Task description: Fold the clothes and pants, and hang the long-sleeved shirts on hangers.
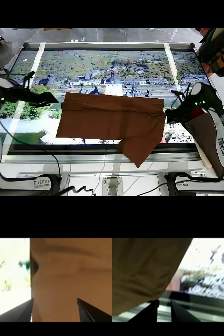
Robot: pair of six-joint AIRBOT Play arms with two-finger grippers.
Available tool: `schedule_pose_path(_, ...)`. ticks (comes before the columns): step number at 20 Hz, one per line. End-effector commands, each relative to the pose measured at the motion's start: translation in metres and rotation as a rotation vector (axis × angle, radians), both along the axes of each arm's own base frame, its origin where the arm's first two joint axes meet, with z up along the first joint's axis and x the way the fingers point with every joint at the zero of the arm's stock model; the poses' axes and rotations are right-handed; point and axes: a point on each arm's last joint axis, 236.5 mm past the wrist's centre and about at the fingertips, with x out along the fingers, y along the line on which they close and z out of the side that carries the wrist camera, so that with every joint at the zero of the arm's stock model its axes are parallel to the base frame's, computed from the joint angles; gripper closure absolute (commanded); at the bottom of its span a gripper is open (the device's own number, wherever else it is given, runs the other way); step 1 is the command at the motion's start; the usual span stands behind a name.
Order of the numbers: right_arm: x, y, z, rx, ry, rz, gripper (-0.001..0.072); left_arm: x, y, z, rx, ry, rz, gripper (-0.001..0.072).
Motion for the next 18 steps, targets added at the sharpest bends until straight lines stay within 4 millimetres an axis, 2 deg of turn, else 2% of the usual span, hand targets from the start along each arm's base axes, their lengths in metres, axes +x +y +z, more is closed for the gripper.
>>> schedule_pose_path(1,-0.07,0.024,-0.009,0.121,0.114,0.0,0.0538,-0.037,0.026,0.025,0.003,0.029,0.052,0.0176)
schedule_pose_path(2,-0.089,0.042,-0.01,0.188,0.115,0.002,0.0538,-0.048,0.03,0.027,0.002,0.032,0.08,0.0211)
schedule_pose_path(4,-0.106,0.074,-0.016,0.292,0.063,-0.047,0.0538,-0.073,0.036,0.024,0.0,0.034,0.136,0.0214)
schedule_pose_path(5,-0.109,0.082,-0.026,0.303,0.025,-0.096,0.0486,-0.084,0.038,0.021,0.008,0.022,0.174,0.0214)
schedule_pose_path(6,-0.109,0.085,-0.037,0.298,-0.009,-0.137,0.0368,-0.091,0.04,0.017,0.019,0.004,0.208,0.0214)
schedule_pose_path(7,-0.111,0.086,-0.047,0.288,-0.024,-0.162,0.0331,-0.098,0.039,0.012,0.03,-0.011,0.235,0.0214)
schedule_pose_path(9,-0.113,0.087,-0.062,0.277,-0.029,-0.204,0.0329,-0.109,0.035,0.001,0.034,-0.012,0.255,0.0214)
schedule_pose_path(14,-0.105,0.089,-0.079,0.282,-0.02,-0.268,0.033,-0.129,0.022,-0.03,-0.006,0.076,0.258,0.0214)
schedule_pose_path(15,-0.107,0.089,-0.083,0.28,-0.007,-0.271,0.0339,-0.13,0.021,-0.033,-0.007,0.08,0.262,0.0214)
schedule_pose_path(16,-0.107,0.089,-0.087,0.282,0.003,-0.272,0.039,-0.131,0.021,-0.036,-0.008,0.082,0.267,0.0214)
schedule_pose_path(18,-0.105,0.091,-0.089,0.299,-0.011,-0.252,0.0555,-0.134,0.019,-0.041,-0.013,0.091,0.271,0.0215)
